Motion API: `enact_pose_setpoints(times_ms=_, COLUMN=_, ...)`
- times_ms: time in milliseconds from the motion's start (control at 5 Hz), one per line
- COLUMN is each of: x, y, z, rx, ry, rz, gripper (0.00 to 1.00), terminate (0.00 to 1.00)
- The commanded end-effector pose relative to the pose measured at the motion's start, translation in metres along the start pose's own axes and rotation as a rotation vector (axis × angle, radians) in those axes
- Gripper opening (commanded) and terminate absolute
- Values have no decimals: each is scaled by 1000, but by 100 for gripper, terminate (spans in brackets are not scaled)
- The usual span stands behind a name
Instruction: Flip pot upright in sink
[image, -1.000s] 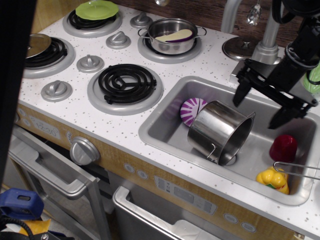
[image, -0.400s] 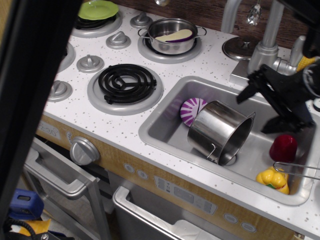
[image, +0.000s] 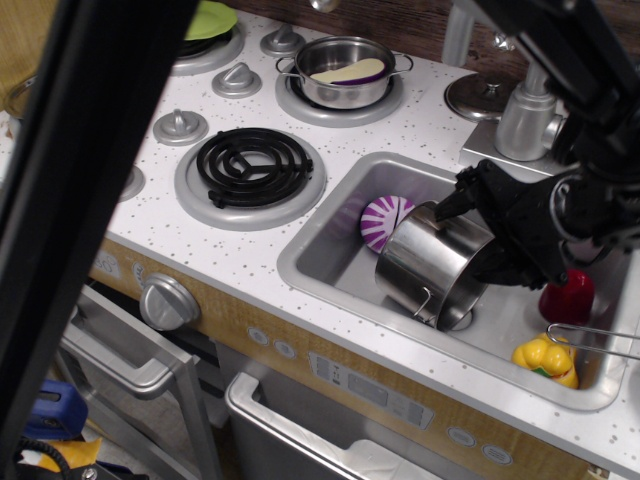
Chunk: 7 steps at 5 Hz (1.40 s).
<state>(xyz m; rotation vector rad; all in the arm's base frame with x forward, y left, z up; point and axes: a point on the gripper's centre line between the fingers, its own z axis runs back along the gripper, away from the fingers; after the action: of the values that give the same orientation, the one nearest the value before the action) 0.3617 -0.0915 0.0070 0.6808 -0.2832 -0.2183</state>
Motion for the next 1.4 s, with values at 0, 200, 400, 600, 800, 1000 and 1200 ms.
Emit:
enact_pose_setpoints(times_ms=0, x=2, y=9, z=-10, rx=6, ry=-63, rz=30, gripper=100, terminate=0)
enact_pose_setpoints(times_ms=200, x=-2, y=17, z=-16, rx=-18, ry=-53, rz=37, gripper=100, terminate=0)
enact_pose_setpoints(times_ms=400, x=-2, y=27, z=-19, rx=-56, ry=-23, rz=15, gripper=0, terminate=0)
enact_pose_setpoints(times_ms=600, x=-2, y=34, z=-20, rx=-87, ry=13, rz=1, gripper=0, terminate=0)
enact_pose_setpoints(times_ms=800, x=0, y=42, z=-13, rx=-179, ry=72, rz=-19, gripper=0, terminate=0)
enact_pose_setpoints(times_ms=1000, x=6, y=43, z=0, rx=-215, ry=108, rz=-1, gripper=0, terminate=0)
enact_pose_setpoints(times_ms=1200, x=4, y=37, z=1, rx=-243, ry=104, rz=18, gripper=0, terminate=0)
